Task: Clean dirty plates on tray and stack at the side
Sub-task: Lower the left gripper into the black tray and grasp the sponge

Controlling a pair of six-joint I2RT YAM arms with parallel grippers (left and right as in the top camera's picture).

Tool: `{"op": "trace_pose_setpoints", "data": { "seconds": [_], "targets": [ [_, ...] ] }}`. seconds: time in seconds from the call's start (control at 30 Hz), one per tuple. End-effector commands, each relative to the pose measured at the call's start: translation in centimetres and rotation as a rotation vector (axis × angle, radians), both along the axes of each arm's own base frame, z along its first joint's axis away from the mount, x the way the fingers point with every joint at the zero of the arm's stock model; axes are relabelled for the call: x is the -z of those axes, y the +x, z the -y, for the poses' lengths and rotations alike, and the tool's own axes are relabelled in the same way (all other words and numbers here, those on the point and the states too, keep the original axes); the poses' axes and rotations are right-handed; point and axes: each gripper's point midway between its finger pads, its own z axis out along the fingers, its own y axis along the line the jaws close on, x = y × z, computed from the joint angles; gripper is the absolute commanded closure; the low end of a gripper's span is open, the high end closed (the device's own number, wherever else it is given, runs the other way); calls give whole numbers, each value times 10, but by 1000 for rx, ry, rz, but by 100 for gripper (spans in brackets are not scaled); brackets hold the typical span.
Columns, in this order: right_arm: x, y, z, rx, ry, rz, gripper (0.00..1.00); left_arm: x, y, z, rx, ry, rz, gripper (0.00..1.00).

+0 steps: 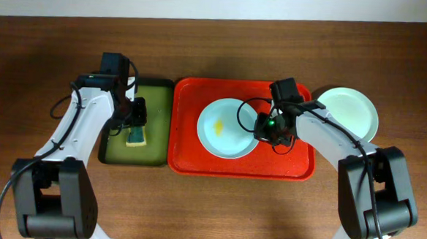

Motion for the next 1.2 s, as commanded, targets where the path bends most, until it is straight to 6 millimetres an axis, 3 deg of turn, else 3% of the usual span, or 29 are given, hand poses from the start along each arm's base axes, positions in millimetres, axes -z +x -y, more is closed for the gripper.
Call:
{"op": "trace_pose_setpoints", "data": {
  "seconds": [0.0, 0.23, 0.33, 0.37, 0.53, 0.57, 0.6, 0.63, 0.67, 0.7, 0.73, 0.77, 0.83, 0.87, 0.93, 1.0, 1.17],
  "targets": [
    [0, -1, -2, -11, 1, 3, 87, 2, 3, 0, 30, 18, 15, 62],
    [0, -1, -1, -10, -2, 4, 87, 50, 1, -7, 26, 61, -96, 63],
    [0, -1, -1, -10, -2, 4, 88, 66, -3, -7, 27, 63, -143, 70],
    [0, -1, -1, -10, -2, 4, 88, 67, -3, -7, 27, 64, -146, 80],
    [0, -1, -1, -10, -2, 4, 87, 75, -9, -7, 28, 64, -153, 74],
    [0, -1, -1, -10, -2, 4, 87, 75, -8, -7, 28, 63, -151, 76],
    [0, -1, -1, -10, -2, 4, 87, 75, -8, -7, 28, 63, -150, 84],
    [0, -1, -1, -10, -2, 4, 78, 75, -8, -7, 29, 64, -151, 95],
    [0, -1, -1, -10, -2, 4, 49, 73, -6, -8, 27, 63, -146, 100],
    [0, -1, -1, -10, -2, 3, 36, 68, -2, -9, 28, 63, -132, 100],
    [0, -1, -1, -10, -2, 1, 30, 54, 5, -9, 35, 64, -95, 100],
    [1, -3, -1, -10, -4, -7, 30, 30, 14, -9, 39, 63, -26, 100],
    [1, -6, -1, -12, 1, -17, 40, -44, 25, -7, 40, 70, 184, 100],
    [1, -5, -1, -12, 1, -17, 46, -71, 24, -9, 38, 106, 259, 100],
    [0, -5, -1, -12, 1, -16, 46, -110, 19, -3, 51, 124, 369, 100],
    [0, -6, -1, -12, -1, -18, 44, -126, 16, 0, 55, 120, 413, 100],
    [0, -6, -1, -12, -1, -18, 46, -111, 12, -1, 59, 123, 355, 100]
  ]
}}
